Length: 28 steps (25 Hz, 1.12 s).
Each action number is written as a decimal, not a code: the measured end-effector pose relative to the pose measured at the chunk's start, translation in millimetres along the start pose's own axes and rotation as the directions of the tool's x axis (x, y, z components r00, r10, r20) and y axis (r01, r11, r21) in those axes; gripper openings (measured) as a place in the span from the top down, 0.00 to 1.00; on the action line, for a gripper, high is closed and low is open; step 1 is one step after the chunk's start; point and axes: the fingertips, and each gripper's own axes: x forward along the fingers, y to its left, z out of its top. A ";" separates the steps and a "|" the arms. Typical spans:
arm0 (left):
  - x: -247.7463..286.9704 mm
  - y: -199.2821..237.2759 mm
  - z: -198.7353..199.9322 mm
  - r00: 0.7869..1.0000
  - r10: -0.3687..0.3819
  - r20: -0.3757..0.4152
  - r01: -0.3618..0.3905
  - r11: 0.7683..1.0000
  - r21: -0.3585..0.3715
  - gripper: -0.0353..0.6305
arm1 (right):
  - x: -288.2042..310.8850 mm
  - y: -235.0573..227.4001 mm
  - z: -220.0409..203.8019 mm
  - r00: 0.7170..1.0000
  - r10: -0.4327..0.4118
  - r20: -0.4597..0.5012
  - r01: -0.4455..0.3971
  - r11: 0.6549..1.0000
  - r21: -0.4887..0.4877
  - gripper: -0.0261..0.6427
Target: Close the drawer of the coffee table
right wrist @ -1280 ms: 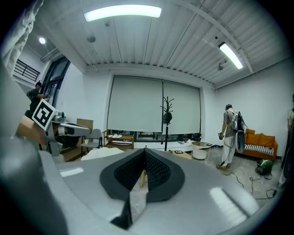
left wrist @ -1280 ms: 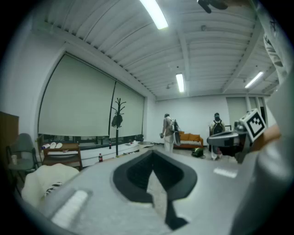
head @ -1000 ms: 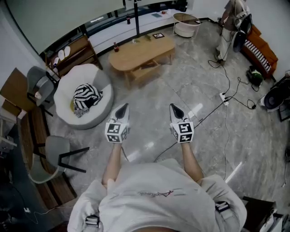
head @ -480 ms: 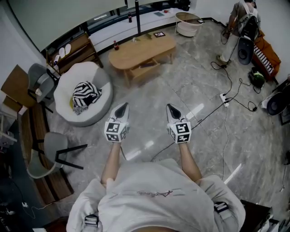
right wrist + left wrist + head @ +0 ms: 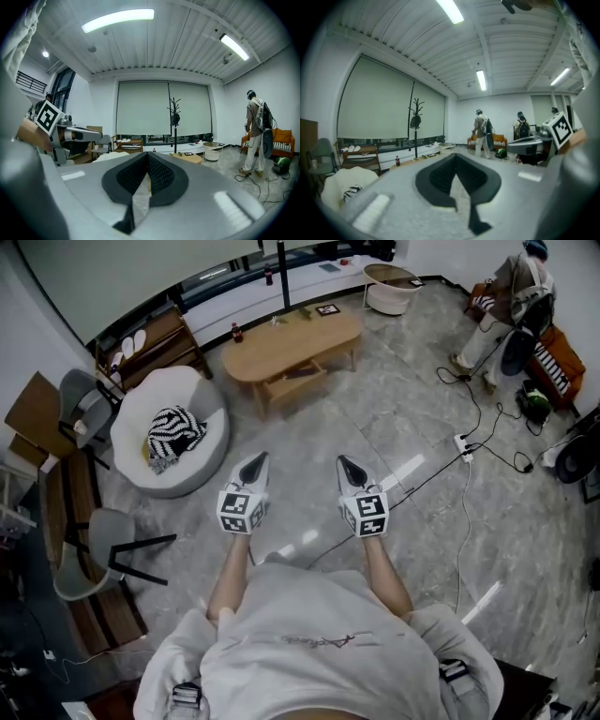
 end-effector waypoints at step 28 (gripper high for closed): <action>112.5 55.0 -10.2 0.999 -0.052 0.005 0.052 0.998 -0.020 0.95 | 89.3 -65.9 -10.9 0.997 -0.066 -0.046 0.066 0.998 -0.013 0.95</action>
